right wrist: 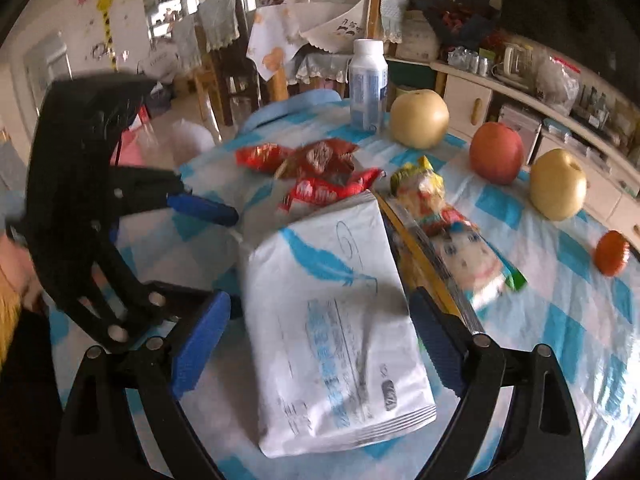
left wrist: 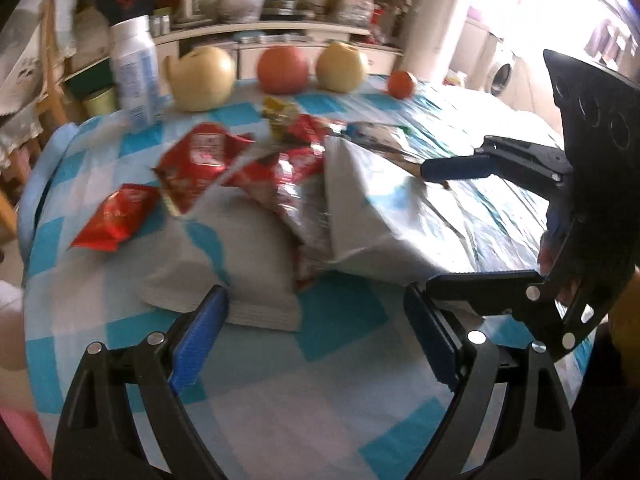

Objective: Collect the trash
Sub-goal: 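Grasp a white feather-print wipes pack with the left gripper while the right grasps another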

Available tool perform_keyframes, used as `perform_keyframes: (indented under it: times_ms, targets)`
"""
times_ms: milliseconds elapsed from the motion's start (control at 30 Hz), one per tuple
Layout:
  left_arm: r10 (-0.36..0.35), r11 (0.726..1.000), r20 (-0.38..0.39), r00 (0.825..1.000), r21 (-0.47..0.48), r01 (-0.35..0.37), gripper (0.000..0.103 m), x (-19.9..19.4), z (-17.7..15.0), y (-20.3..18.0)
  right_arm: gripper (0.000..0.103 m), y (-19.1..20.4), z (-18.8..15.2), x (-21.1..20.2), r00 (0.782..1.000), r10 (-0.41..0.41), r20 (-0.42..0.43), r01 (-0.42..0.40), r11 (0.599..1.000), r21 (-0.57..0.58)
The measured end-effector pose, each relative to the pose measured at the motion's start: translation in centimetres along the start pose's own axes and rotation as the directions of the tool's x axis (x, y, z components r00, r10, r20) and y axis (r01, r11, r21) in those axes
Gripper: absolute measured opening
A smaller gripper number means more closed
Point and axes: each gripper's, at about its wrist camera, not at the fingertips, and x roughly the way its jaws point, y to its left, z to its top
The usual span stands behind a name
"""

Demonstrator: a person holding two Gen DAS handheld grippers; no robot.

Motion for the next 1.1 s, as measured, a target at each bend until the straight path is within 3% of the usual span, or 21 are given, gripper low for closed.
perform_keyframes:
  times_ms: [100,233,433,533,733,1033,1100]
  targets:
    - [0.027,0.999,-0.008,1.0,0.023,-0.027,0.089,0.0,-0.1,-0.3,0.091,-0.6,-0.5,-0.8,1.0,-0.026,0.008,0.025,0.999,0.032]
    - [0.112,0.994,0.031,0.993,0.014,-0.112,0.089,-0.5,0.6,0.2,0.091,-0.9,-0.8,-1.6,1.0,-0.002,0.02,0.001,0.998,0.055]
    - [0.219,0.976,0.015,0.976,-0.004,-0.219,0.089,0.5,1.0,1.8,0.091,-0.1,-1.4,-0.5,0.999,0.008,-0.039,-0.007,0.999,0.032]
    - [0.255,0.967,0.019,0.967,0.016,-0.255,0.089,1.1,1.2,1.8,0.091,0.5,-1.4,0.4,0.998,-0.029,-0.06,0.029,1.0,-0.002]
    - [0.251,0.968,0.028,0.967,-0.024,-0.251,0.095,2.1,1.8,2.6,0.091,0.6,-1.3,1.2,0.997,-0.051,-0.065,0.051,0.999,-0.011]
    - [0.229,0.969,-0.001,0.974,-0.099,-0.228,0.098,3.1,2.5,3.4,0.091,-0.3,-0.9,1.8,0.998,-0.021,-0.056,0.024,0.998,0.052]
    - [0.207,0.972,-0.009,0.978,-0.114,-0.206,0.097,3.3,2.5,3.4,0.085,-0.6,-0.8,1.9,0.998,-0.031,-0.059,0.035,0.997,0.066]
